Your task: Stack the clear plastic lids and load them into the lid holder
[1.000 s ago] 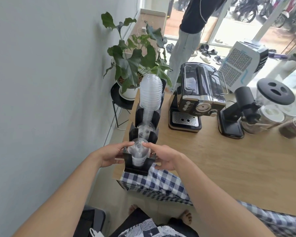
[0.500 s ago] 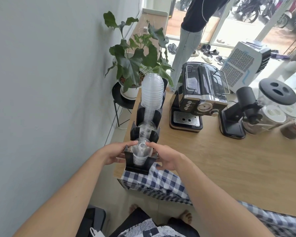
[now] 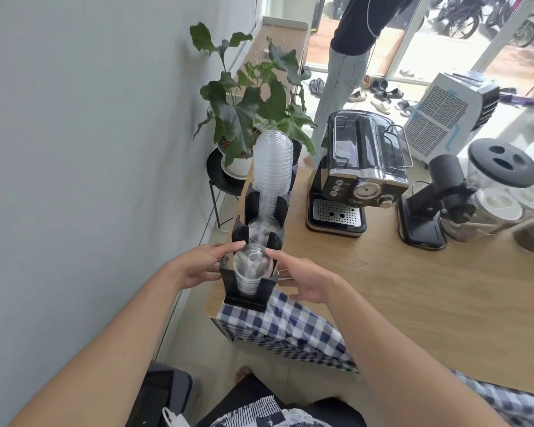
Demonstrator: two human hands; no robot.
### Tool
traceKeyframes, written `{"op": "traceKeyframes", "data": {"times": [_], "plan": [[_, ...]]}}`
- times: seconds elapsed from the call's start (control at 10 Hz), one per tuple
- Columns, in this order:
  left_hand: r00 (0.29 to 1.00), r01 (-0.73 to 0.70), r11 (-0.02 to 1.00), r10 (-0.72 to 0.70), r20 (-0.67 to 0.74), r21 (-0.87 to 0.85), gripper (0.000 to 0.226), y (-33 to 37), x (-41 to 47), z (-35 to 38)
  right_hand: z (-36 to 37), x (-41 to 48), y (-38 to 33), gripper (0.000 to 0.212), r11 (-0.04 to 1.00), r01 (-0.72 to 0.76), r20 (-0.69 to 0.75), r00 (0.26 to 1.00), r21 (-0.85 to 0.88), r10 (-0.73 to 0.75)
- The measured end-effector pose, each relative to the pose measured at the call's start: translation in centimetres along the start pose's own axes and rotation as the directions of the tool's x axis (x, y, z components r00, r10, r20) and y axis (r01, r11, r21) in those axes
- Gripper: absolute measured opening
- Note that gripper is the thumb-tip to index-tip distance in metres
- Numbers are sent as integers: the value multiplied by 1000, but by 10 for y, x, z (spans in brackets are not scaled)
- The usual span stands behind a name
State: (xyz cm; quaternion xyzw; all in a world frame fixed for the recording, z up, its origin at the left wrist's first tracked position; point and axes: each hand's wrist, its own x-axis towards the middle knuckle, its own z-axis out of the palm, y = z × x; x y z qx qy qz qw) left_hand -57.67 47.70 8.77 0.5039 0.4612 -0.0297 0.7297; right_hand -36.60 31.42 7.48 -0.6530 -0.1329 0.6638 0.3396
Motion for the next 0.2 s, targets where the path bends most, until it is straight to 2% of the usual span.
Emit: {"op": "traceKeyframes", "data": {"times": [0.1,0.2], "plan": [[996,-90,996,90,-22,2,107,6,-8,3,-10,-10,-2,128,999,20,-18,1000,-37,-21],[976,-187,982,186,-110,5,111,18,-21,17,-19,-19,-4,125,999,36,4,999,-25,-36]]}}
